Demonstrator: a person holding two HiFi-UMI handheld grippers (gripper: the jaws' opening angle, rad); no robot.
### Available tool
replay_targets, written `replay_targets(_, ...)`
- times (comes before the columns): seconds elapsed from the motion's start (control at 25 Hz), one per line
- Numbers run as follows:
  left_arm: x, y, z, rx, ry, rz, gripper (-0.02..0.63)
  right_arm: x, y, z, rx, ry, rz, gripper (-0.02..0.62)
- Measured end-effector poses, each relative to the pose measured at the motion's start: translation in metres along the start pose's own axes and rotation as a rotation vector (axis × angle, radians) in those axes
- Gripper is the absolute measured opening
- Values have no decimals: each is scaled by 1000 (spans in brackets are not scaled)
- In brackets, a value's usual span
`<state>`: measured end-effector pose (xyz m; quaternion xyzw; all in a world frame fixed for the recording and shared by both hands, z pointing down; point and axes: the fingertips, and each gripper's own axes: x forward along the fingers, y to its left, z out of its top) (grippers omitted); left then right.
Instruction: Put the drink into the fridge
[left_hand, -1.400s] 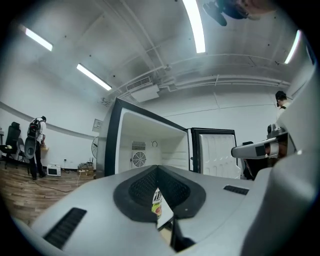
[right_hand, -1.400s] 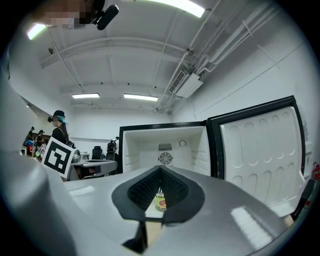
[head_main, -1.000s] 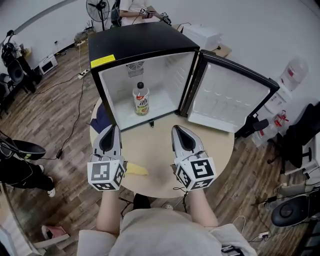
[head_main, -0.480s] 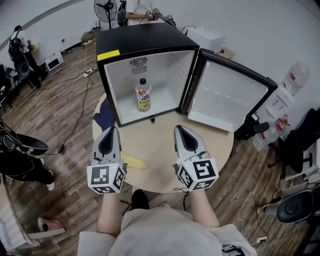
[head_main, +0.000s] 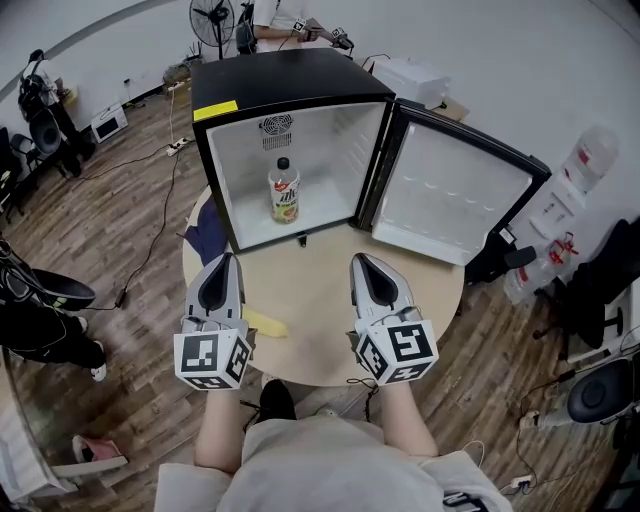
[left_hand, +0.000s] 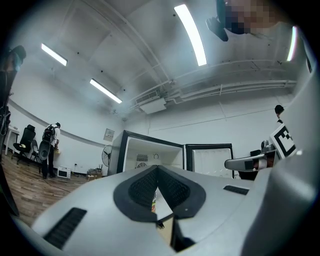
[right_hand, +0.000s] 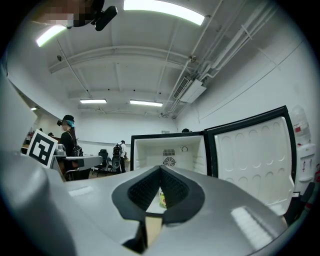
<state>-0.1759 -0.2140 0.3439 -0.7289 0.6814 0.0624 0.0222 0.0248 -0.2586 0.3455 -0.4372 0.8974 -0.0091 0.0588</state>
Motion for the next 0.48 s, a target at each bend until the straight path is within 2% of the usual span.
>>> replay_targets(0.48,22,5,-1,-10,1,-33,8,19,-5,-2,3,2,-17,11)
